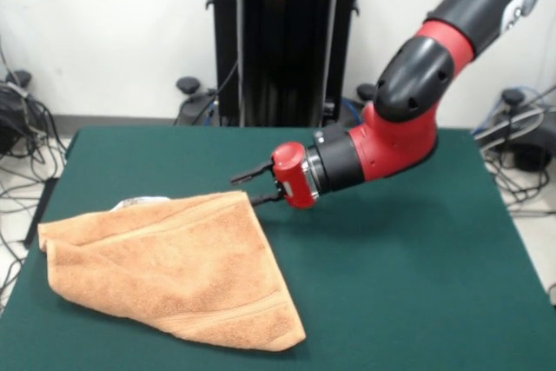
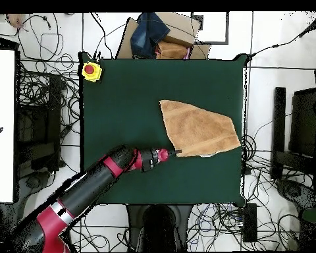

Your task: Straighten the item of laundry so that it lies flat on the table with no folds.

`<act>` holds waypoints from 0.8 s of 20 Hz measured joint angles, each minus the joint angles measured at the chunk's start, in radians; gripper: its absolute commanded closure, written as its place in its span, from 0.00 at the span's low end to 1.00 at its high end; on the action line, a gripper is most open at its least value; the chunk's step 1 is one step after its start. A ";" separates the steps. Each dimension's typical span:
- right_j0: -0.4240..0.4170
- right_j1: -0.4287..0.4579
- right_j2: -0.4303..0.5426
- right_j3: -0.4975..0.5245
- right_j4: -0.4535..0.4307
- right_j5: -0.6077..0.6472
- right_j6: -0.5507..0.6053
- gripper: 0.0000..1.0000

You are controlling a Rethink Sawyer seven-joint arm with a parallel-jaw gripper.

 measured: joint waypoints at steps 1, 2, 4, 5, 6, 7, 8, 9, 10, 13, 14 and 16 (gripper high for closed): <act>0.002 0.000 -0.002 0.006 0.000 0.000 0.000 0.00; 0.003 0.000 -0.003 0.008 0.000 0.000 0.000 0.00; 0.002 0.001 -0.009 0.014 0.000 0.000 0.000 0.00; 0.000 0.001 -0.014 0.016 0.000 0.000 0.000 0.00; -0.001 0.002 -0.019 0.017 0.000 0.000 0.000 0.00; -0.002 0.004 -0.024 0.018 0.000 0.000 0.000 0.00; -0.003 0.005 -0.028 0.018 0.000 0.000 0.000 0.00; -0.005 0.008 -0.035 0.018 0.000 0.000 0.000 0.00; -0.010 0.012 -0.043 0.018 0.000 0.000 0.000 0.00; -0.021 0.022 -0.060 0.018 0.000 0.000 0.000 0.00; -0.032 0.031 -0.073 0.018 0.000 0.000 0.000 0.00; -0.045 0.041 -0.086 0.018 0.000 0.000 0.000 0.00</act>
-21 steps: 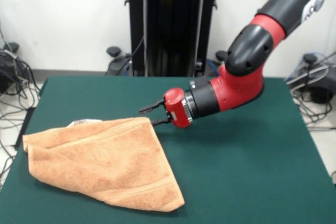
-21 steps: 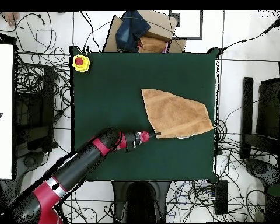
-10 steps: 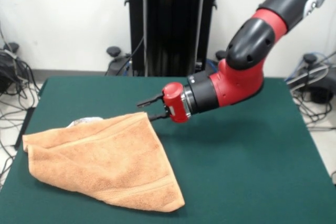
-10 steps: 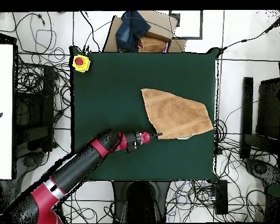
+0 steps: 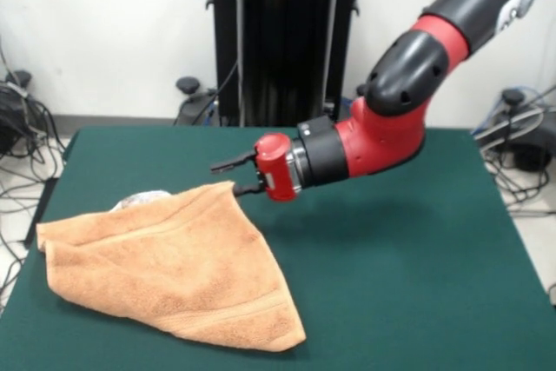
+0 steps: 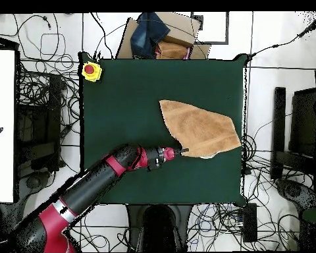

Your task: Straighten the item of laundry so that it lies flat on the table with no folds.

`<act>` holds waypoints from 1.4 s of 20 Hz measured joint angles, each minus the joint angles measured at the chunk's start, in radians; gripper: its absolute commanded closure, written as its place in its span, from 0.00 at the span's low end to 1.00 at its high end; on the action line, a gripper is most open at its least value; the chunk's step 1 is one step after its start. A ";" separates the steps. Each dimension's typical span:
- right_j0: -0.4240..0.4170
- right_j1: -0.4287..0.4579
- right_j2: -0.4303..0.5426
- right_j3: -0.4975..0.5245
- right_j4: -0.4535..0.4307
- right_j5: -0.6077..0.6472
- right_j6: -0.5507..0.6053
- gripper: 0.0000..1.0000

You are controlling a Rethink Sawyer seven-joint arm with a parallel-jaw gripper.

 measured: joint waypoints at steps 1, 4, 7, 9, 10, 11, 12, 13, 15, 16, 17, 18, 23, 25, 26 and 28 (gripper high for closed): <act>-0.004 0.004 -0.005 0.000 0.000 0.000 0.000 0.00; -0.026 0.026 -0.027 0.000 0.000 0.000 0.007 0.00; -0.042 0.042 -0.047 0.000 0.000 0.000 0.021 0.00; -0.055 0.056 -0.064 0.000 0.000 0.000 0.040 0.00; -0.061 0.063 -0.071 -0.001 0.000 0.000 0.054 0.00; -0.065 0.070 -0.073 -0.001 0.000 0.000 0.086 1.00; -0.065 0.071 -0.073 -0.001 0.000 0.000 0.092 1.00; -0.065 0.072 -0.073 -0.001 0.001 0.000 0.098 1.00; -0.065 0.076 -0.074 -0.001 0.001 0.000 0.118 1.00; -0.065 0.078 -0.076 -0.001 0.001 0.000 0.134 1.00; -0.065 0.080 -0.077 -0.001 0.001 0.000 0.141 1.00; -0.066 0.082 -0.082 -0.003 0.001 0.003 0.154 1.00; -0.068 0.087 -0.100 -0.009 0.001 0.012 0.200 1.00; -0.068 0.088 -0.101 -0.011 0.001 0.013 0.207 1.00; -0.068 0.087 -0.101 -0.012 0.001 0.014 0.208 1.00; -0.067 0.084 -0.099 -0.016 0.000 0.018 0.208 1.00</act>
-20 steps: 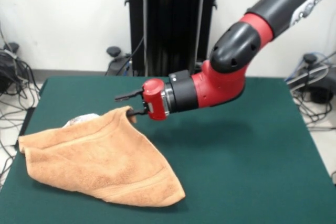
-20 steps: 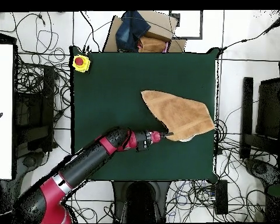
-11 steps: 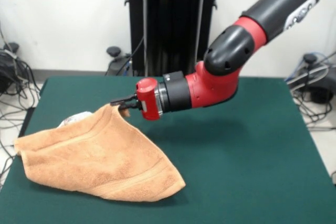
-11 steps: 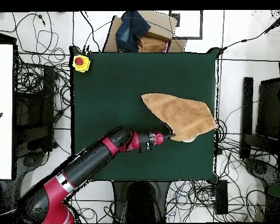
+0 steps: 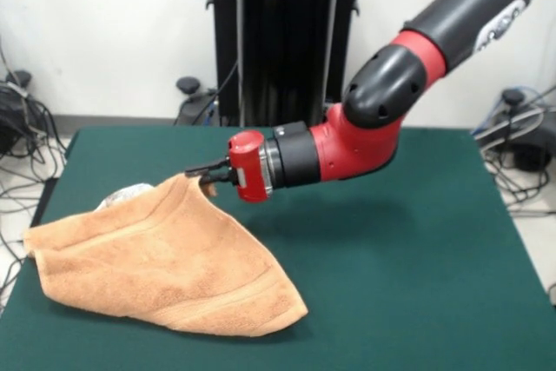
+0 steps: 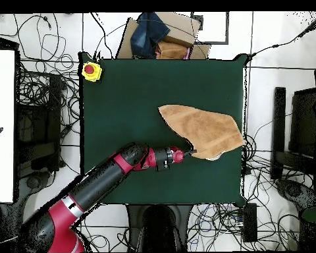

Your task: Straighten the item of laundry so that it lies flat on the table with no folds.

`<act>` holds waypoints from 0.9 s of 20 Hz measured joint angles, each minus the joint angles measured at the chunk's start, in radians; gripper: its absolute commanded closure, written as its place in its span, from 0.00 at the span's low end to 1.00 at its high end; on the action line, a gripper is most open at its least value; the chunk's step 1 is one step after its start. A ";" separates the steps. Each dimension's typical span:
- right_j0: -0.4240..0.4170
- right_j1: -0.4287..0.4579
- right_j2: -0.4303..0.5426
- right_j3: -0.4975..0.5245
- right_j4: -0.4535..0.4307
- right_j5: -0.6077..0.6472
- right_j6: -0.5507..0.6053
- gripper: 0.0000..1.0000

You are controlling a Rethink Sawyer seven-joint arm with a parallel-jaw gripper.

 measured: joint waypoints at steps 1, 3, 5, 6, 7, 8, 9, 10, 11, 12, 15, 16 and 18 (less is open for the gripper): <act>0.002 -0.006 0.006 -0.002 0.000 0.004 0.000 1.00; 0.009 -0.022 0.023 -0.005 0.000 0.010 0.000 1.00; 0.016 -0.037 0.038 -0.005 0.000 0.012 0.000 1.00; 0.034 -0.068 0.075 -0.004 0.000 0.012 0.000 1.00; 0.038 -0.075 0.084 -0.004 0.000 0.012 0.000 1.00; 0.043 -0.083 0.093 -0.004 0.000 0.012 0.000 1.00; 0.072 -0.129 0.149 0.001 -0.001 0.013 0.000 1.00; 0.080 -0.142 0.163 0.003 -0.002 0.011 0.000 1.00; 0.088 -0.156 0.180 0.005 -0.004 0.013 0.000 1.00; 0.101 -0.179 0.206 0.010 -0.008 0.013 0.000 1.00; 0.137 -0.245 0.277 0.026 -0.023 0.012 0.000 1.00; 0.148 -0.268 0.301 0.033 -0.030 0.012 0.000 1.00; 0.175 -0.324 0.355 0.051 -0.053 0.012 0.000 1.00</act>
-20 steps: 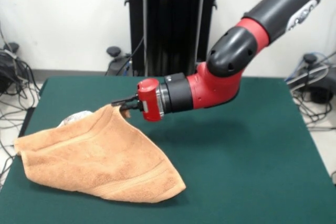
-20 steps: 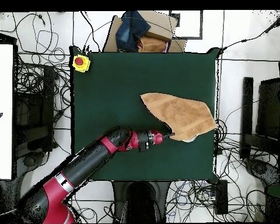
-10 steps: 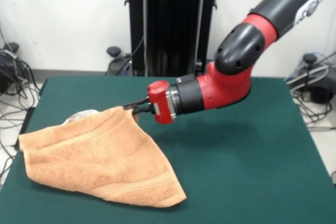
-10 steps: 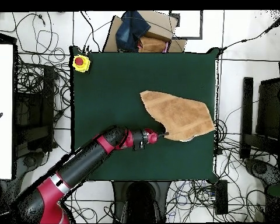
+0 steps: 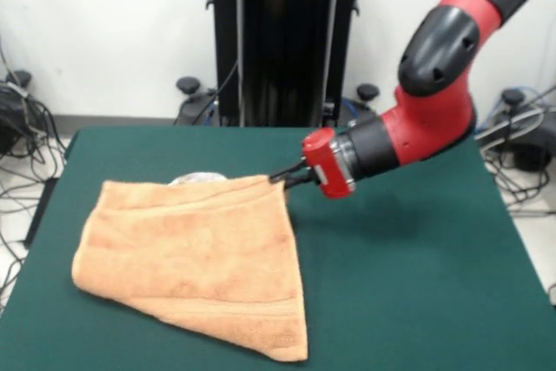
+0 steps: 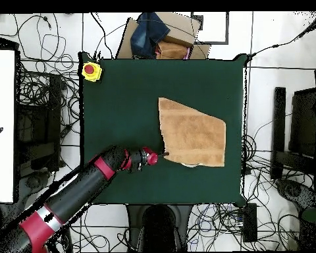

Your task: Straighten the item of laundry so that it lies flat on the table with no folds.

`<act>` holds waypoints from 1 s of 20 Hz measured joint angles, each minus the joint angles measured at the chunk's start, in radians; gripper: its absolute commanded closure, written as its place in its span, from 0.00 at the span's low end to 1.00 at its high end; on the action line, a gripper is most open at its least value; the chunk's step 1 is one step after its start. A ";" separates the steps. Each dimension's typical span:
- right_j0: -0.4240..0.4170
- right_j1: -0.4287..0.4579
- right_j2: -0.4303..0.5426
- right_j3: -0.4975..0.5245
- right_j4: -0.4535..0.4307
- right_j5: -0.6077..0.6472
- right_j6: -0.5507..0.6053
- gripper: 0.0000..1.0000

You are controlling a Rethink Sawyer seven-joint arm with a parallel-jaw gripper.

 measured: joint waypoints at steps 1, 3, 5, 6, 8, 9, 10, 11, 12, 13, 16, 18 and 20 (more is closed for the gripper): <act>0.013 -0.026 0.025 0.009 -0.013 0.000 0.000 1.00; 0.030 -0.058 0.056 0.022 -0.032 0.000 0.000 1.00; 0.038 -0.075 0.074 0.028 -0.043 0.000 0.000 1.00; 0.047 -0.088 0.089 0.032 -0.053 0.000 0.000 1.00; 0.056 -0.106 0.112 0.035 -0.070 0.000 0.000 1.00; 0.059 -0.110 0.118 0.036 -0.076 -0.001 0.000 1.00; 0.065 -0.120 0.134 0.039 -0.088 -0.005 0.000 1.00; 0.068 -0.123 0.141 0.041 -0.094 -0.009 0.000 1.00; 0.071 -0.127 0.151 0.043 -0.103 -0.016 0.000 1.00; 0.072 -0.130 0.163 0.044 -0.115 -0.025 0.000 1.00; 0.072 -0.135 0.180 0.047 -0.134 -0.043 0.000 1.00; 0.072 -0.135 0.189 0.047 -0.145 -0.050 0.000 1.00; 0.071 -0.134 0.192 0.046 -0.152 -0.052 0.000 1.00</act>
